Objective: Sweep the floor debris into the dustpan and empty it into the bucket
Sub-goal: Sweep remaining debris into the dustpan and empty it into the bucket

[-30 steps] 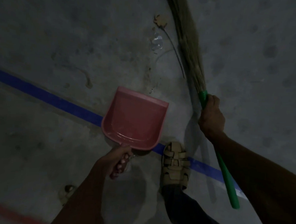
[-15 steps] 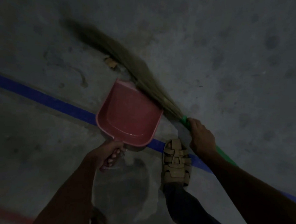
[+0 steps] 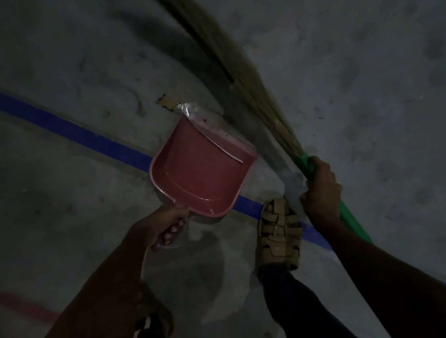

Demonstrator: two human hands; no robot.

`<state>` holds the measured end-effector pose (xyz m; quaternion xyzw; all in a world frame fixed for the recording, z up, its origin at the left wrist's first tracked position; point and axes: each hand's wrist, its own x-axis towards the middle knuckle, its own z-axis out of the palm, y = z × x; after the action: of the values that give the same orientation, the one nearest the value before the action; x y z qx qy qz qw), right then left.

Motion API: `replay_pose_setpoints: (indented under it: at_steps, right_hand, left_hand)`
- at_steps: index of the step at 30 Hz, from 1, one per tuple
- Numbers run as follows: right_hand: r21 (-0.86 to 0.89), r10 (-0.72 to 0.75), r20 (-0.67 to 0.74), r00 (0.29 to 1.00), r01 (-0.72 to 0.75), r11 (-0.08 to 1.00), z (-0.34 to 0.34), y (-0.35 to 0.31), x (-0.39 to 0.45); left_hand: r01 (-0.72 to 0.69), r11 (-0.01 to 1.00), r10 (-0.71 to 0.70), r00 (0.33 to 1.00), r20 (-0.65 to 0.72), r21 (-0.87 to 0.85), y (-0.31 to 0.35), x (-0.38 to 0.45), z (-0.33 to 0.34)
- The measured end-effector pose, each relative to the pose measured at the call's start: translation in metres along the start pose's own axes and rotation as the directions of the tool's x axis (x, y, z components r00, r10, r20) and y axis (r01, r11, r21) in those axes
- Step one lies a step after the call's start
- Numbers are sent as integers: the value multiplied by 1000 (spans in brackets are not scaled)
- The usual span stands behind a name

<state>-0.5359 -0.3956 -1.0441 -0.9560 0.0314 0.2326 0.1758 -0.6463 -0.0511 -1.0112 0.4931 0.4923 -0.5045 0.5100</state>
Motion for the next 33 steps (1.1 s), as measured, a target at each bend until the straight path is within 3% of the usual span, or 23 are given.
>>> replay_pose_setpoints:
  at_steps: [6,15,22,27,30,33]
  right_hand:
    - [-148,13,123,992,5,989,16,-17,-14]
    - [-187,-214,314,925,281,941,36,-23,-65]
    - [-42,-196,164,967,205,978,32,-37,-65]
    - [-65,-29,5,1000,29,997,32,-44,-48]
    - [-142,-2,38,999,8,990,30,-43,-45]
    - [-188,-77,142,987,104,977,30,-36,-55]
  left_hand:
    - [9,1000,-9,1000,4,-9,-19,5,-9]
    - [-12,997,17,998,62,-82,-37,2,-15]
    - [26,996,-23,999,36,-90,-64,-2,-25]
    - [54,995,-53,998,19,-80,-72,1,-24]
    - [44,995,-43,999,19,-84,-73,1,-22]
    - [54,996,-52,998,31,-67,-73,-3,-21]
